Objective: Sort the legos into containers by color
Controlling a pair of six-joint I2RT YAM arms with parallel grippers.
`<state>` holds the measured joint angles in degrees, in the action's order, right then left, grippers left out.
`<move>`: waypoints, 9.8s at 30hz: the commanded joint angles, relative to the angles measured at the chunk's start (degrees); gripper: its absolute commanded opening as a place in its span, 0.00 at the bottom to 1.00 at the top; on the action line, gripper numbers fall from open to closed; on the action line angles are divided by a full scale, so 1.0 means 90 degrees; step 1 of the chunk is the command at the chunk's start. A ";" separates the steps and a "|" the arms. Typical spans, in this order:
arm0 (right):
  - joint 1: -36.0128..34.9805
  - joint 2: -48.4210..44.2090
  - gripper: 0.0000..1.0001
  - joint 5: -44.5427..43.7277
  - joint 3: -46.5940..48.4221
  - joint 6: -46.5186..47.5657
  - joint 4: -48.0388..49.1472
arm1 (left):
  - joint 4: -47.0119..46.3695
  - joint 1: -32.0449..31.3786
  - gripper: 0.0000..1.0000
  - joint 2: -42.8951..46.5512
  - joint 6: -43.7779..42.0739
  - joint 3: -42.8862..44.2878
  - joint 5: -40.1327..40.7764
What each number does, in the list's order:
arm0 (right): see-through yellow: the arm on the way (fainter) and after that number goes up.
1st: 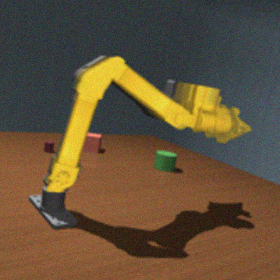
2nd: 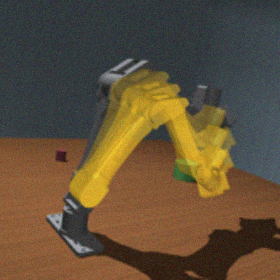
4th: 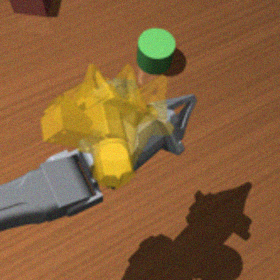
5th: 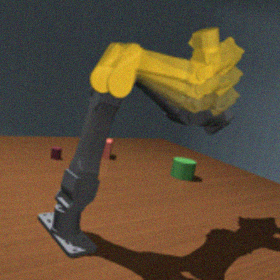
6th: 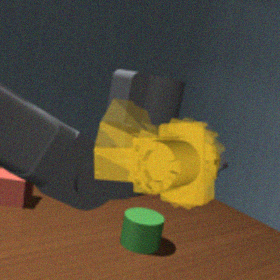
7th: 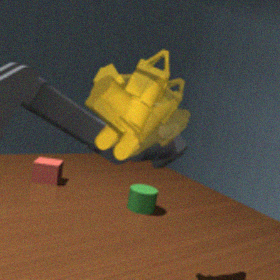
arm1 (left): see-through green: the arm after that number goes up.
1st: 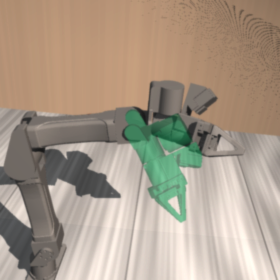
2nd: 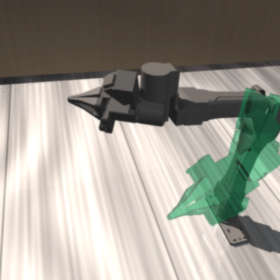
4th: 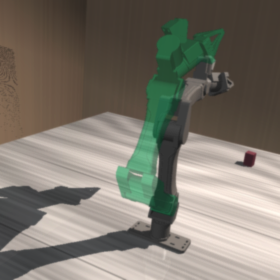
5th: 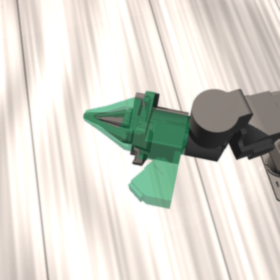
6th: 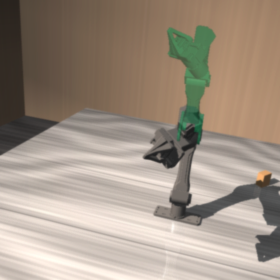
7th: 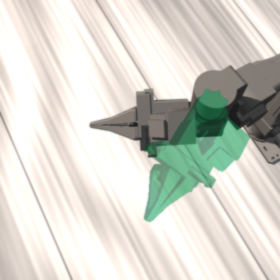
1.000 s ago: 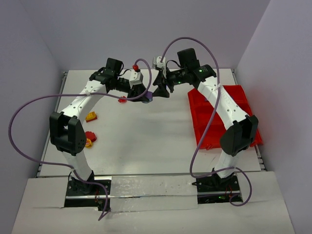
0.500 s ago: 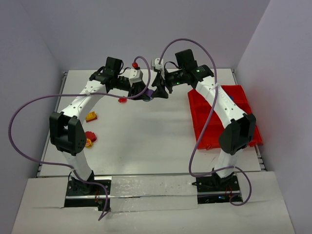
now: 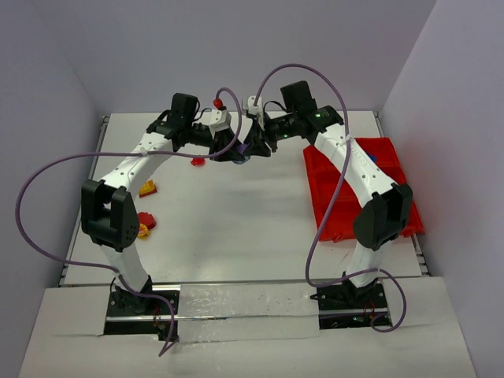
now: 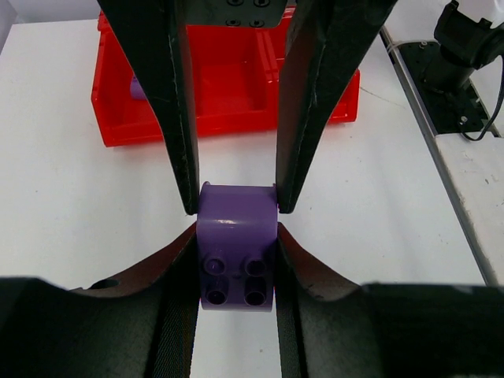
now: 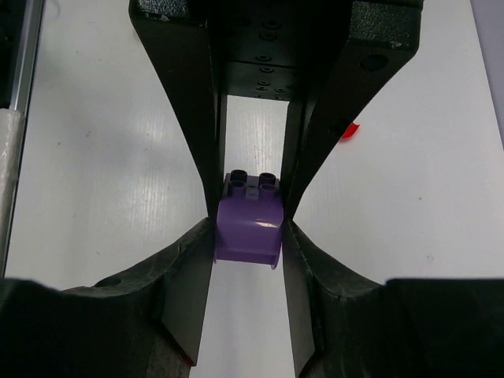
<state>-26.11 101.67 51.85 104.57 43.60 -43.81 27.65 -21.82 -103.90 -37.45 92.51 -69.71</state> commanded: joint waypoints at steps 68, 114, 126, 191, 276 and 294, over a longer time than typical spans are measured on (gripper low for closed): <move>0.3282 0.1708 0.07 -0.3854 0.0256 -0.0293 -0.0481 | 0.0304 0.2824 0.98 0.1444 0.2738 -0.1634 0.5469; 0.3077 0.0979 1.00 -0.2431 0.1584 -0.1071 -0.1562 | 0.2075 0.3577 0.39 -0.0585 -0.3056 -0.1408 0.5052; 0.2747 0.0856 1.00 -0.1695 0.1546 -0.1157 -0.1550 | 0.2654 0.3523 0.06 -0.0755 -0.2593 -0.0636 0.4098; 0.0369 0.0899 0.00 -0.0120 0.1162 0.0070 -0.1646 | -0.3423 0.0943 0.00 0.1061 0.4541 -0.0967 0.0175; -0.0303 0.0196 0.77 -0.0082 0.0938 -0.0476 -0.0103 | -0.1447 0.0628 0.05 0.0978 0.1173 -0.1035 -0.0668; -0.0507 0.0715 0.46 -0.0068 0.1184 -0.0392 -0.0395 | -0.1187 0.0609 0.05 0.0948 0.0909 -0.0904 -0.0594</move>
<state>-30.24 107.53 50.11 111.94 39.99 -47.23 16.99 -16.03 -95.61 -27.75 81.80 -73.36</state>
